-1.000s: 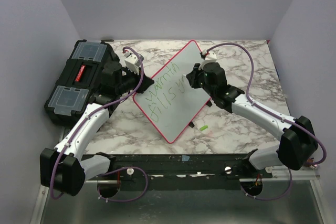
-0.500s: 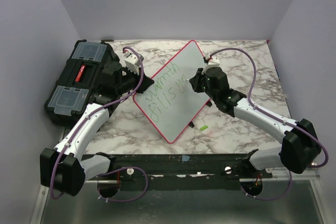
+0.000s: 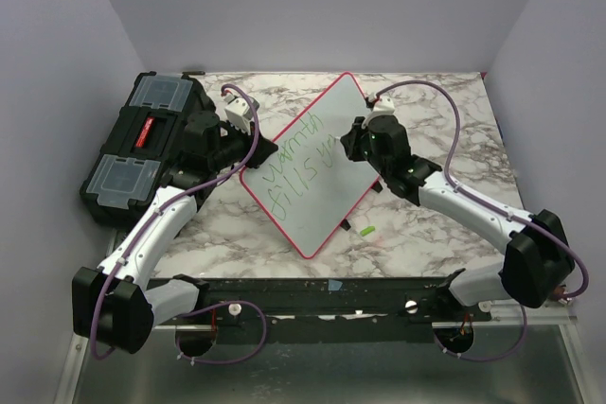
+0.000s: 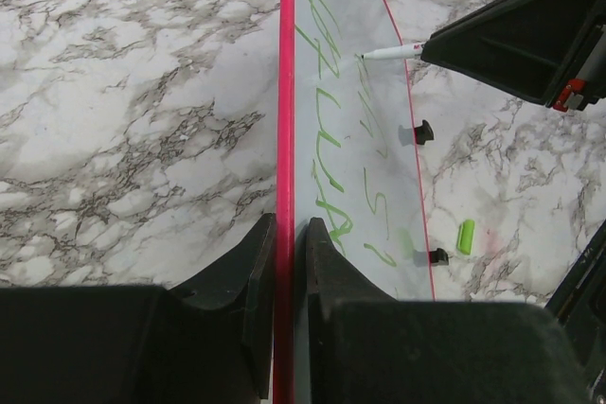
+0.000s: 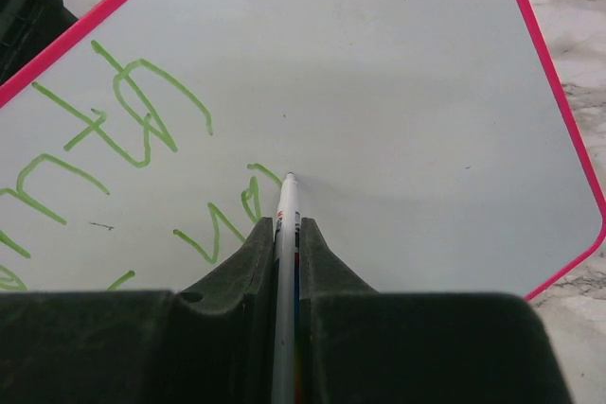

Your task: Write a sentence on the whiteboard

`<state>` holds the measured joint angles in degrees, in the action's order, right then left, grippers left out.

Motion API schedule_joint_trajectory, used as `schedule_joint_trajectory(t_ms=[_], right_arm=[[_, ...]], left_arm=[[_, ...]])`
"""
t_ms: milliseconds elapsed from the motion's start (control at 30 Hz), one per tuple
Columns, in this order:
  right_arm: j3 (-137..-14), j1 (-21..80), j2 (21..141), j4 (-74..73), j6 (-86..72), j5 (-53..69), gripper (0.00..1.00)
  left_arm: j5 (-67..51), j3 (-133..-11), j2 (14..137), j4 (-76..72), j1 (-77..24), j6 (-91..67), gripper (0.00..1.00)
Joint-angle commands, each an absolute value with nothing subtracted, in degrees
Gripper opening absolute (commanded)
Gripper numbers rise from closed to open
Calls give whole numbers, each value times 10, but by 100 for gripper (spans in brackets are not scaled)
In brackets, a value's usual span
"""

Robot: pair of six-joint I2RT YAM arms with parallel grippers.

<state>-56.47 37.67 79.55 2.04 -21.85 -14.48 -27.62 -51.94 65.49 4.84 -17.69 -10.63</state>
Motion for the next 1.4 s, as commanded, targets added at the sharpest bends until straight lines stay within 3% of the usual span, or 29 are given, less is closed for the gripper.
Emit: schedule_joint_trajectory(t_ms=[0, 567, 1367], right_arm=[[-590, 375, 817, 14, -210, -161, 1], [-623, 375, 834, 17, -207, -147, 1], [-535, 375, 782, 7, -224, -167, 1]], left_arm=[[-276, -519, 642, 38, -183, -63, 0], [-275, -519, 644, 38, -183, -63, 0], [-273, -518, 642, 39, -184, -63, 0]])
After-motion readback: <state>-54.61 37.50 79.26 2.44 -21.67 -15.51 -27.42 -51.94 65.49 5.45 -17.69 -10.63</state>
